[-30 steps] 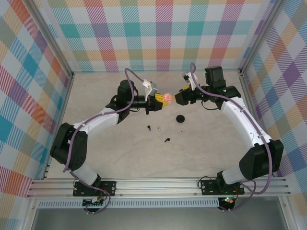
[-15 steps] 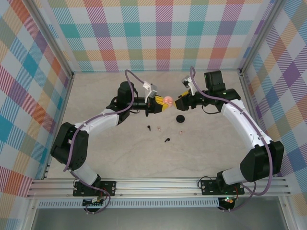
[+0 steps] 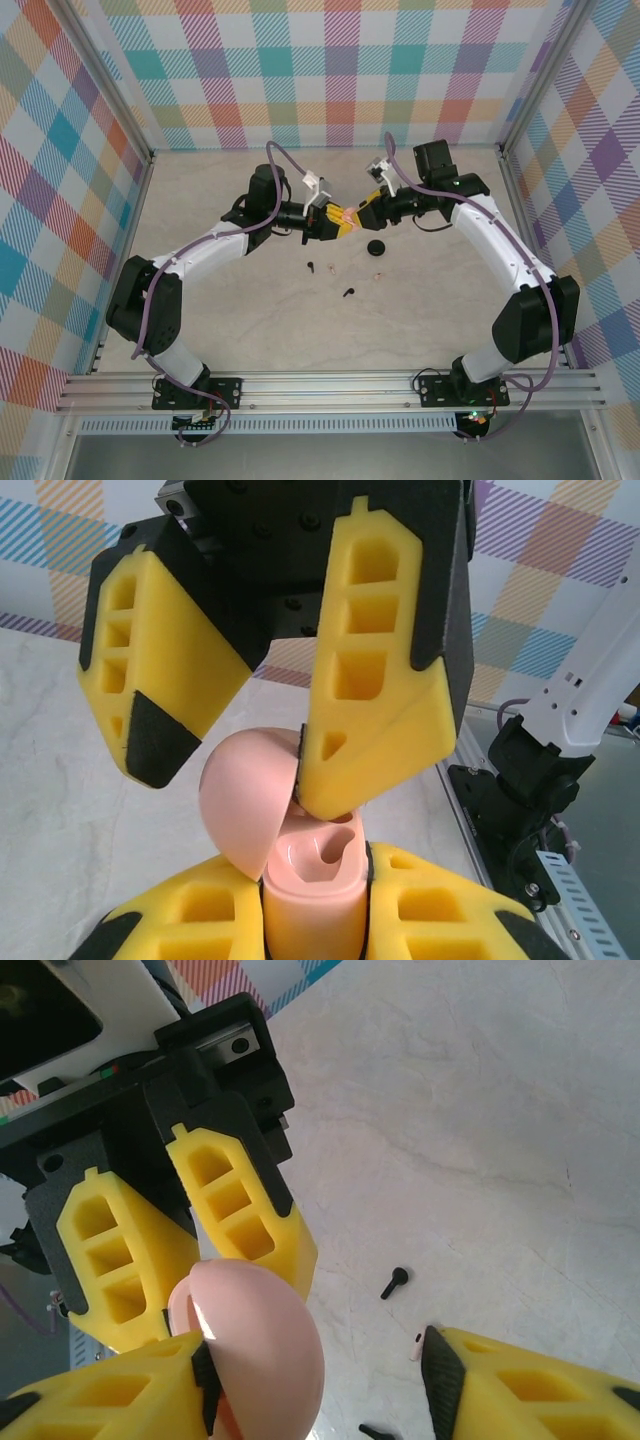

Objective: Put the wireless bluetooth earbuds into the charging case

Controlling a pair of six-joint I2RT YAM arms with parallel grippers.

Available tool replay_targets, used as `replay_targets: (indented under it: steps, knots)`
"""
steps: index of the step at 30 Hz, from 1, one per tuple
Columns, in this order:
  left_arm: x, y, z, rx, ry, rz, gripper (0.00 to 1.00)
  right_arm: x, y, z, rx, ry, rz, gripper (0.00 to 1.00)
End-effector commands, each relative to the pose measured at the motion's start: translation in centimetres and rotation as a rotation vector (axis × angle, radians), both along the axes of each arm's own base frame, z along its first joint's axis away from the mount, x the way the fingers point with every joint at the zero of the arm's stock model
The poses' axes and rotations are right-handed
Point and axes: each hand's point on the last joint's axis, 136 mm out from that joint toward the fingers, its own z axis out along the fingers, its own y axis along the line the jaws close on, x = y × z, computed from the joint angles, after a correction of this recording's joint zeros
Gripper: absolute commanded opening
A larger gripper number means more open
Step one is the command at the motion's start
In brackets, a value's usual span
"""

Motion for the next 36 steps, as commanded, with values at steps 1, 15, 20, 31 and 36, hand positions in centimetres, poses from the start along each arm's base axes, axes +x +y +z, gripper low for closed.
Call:
replay_targets:
  steps: [1,15,20,31,36]
  knots:
    - [-1.4,-0.6,1.8,-0.024,-0.055,-0.071,0.17,-0.4,0.6,1.1,0.032,-0.022,0.050,0.48]
    - [-1.2,-0.9,2.5,-0.027,-0.069,-0.069,0.17,-1.7,1.3,0.9,0.050,0.017,0.119,0.40]
    - [-1.0,-1.0,2.4,-0.022,-0.065,-0.056,0.20,-1.7,1.3,1.7,0.067,-0.004,0.118,0.26]
    - [-0.8,-1.0,2.0,-0.019,-0.047,-0.041,0.31,-2.1,1.2,3.8,0.106,-0.066,0.111,0.21]
    - [-0.6,-1.0,2.1,-0.020,-0.040,-0.035,0.33,-2.1,1.1,4.1,0.109,-0.073,0.108,0.21]
